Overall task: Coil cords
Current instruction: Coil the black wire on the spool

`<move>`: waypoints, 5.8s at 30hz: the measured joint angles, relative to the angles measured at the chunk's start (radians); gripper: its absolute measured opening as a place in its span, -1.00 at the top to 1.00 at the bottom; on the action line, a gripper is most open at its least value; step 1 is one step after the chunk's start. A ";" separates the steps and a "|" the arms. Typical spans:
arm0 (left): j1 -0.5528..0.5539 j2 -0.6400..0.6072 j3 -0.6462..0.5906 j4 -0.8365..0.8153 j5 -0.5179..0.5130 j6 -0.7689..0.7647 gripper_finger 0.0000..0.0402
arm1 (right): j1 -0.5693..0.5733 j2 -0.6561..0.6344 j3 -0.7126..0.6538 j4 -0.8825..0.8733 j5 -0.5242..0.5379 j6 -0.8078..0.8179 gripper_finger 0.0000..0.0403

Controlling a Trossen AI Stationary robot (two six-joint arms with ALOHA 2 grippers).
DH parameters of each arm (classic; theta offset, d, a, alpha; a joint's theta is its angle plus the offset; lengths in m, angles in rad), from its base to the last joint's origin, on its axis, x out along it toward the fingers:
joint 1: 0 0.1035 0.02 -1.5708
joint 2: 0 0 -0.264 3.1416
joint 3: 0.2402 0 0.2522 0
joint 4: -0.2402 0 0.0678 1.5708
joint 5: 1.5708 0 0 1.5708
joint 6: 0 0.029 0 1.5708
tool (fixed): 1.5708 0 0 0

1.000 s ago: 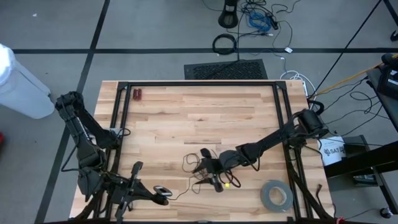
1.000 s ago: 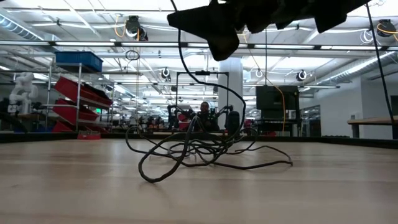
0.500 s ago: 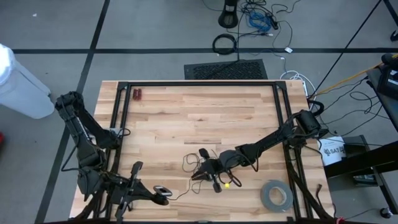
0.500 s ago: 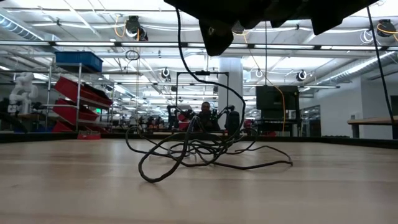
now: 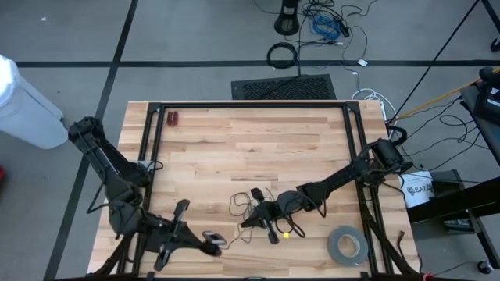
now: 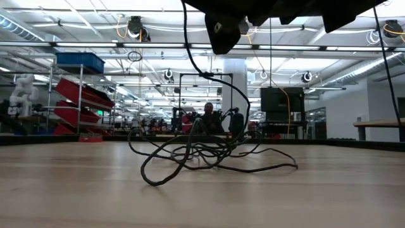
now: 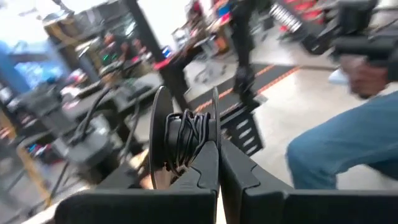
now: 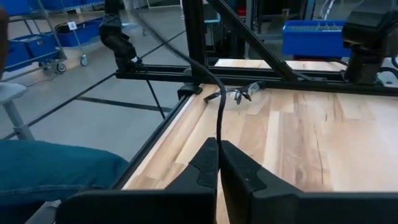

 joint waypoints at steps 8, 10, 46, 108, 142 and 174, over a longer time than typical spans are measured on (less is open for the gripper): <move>0.074 0.073 0.000 0.143 0.235 0.058 1.00 | -0.003 0.000 0.089 -0.054 0.015 -0.010 1.00; 0.095 0.088 0.000 0.165 0.280 0.059 1.00 | -0.001 0.000 0.152 -0.132 0.017 -0.028 1.00; 0.325 0.294 0.000 0.354 0.826 -0.138 1.00 | 0.077 -0.042 0.334 -0.332 0.241 -0.089 1.00; 0.148 0.047 0.000 -0.019 0.124 -0.151 1.00 | 0.247 -0.062 0.558 -1.196 0.433 0.156 0.70; 0.081 0.013 0.000 -0.057 0.095 -0.078 1.00 | 0.312 0.000 0.557 -0.832 0.632 -0.102 0.21; 0.082 -0.018 0.008 -0.066 0.062 -0.082 1.00 | 0.159 -0.042 0.558 -0.900 0.246 -0.215 0.31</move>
